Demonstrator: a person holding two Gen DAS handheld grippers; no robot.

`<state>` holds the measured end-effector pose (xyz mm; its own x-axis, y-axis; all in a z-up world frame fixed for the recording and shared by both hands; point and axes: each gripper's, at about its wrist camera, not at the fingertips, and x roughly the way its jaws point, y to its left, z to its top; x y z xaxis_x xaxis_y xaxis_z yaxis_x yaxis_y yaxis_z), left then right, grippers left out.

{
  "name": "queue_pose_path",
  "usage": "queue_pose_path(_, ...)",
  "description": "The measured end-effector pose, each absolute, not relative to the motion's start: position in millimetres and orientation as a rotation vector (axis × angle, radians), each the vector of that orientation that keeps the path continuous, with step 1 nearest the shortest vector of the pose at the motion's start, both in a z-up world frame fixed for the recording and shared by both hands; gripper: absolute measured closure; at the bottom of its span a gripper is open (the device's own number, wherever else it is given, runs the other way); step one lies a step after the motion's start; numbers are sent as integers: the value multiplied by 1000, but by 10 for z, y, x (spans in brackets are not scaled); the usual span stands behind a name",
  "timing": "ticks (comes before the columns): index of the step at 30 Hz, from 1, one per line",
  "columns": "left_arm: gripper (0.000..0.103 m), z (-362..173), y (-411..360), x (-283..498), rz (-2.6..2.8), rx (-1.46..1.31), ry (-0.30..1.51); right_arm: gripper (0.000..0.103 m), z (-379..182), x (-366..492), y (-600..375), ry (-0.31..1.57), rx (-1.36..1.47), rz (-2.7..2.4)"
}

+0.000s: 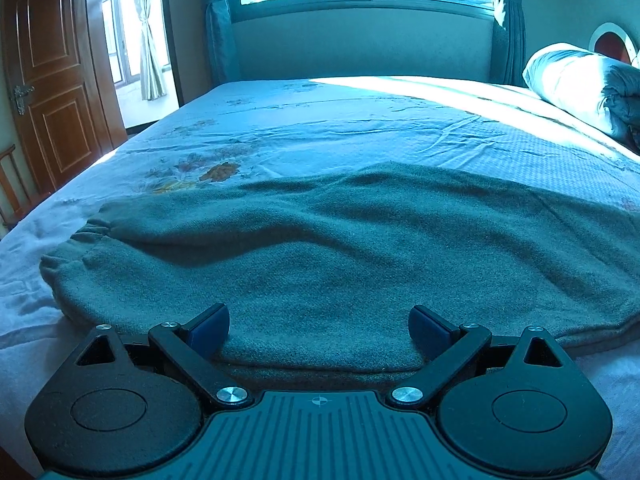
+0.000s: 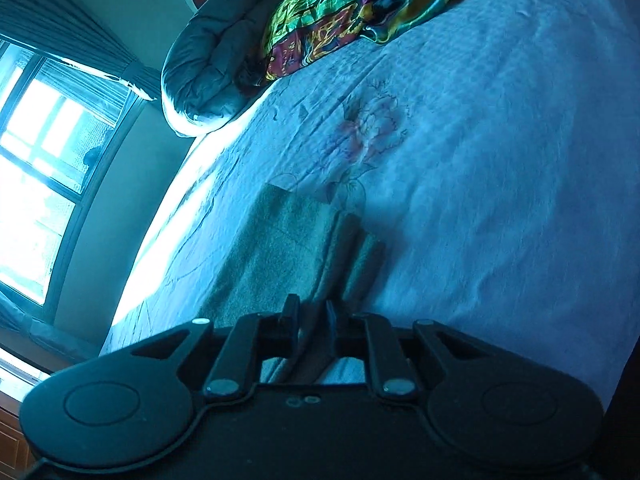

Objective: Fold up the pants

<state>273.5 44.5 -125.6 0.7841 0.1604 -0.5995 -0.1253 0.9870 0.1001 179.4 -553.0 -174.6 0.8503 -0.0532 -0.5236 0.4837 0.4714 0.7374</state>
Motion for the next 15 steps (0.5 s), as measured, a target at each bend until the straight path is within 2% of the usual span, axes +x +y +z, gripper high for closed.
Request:
queue_pose_path(5, 7, -1210, 616, 2834, 192, 58, 659, 103, -1408, 1619, -5406, 393, 965, -297)
queue_pose_path(10, 7, -1304, 672, 2834, 184, 59, 685, 103, -1759, 1623, -5569, 473, 1108, -331)
queue_pose_path(13, 7, -1327, 687, 2780, 180, 66, 676, 86, -1641, 1473, -5525, 427, 1069, -348)
queue_pose_path(15, 7, -1341, 726, 2782, 189, 50, 674, 85, -1644, 1449, -5550, 432, 1064, -373)
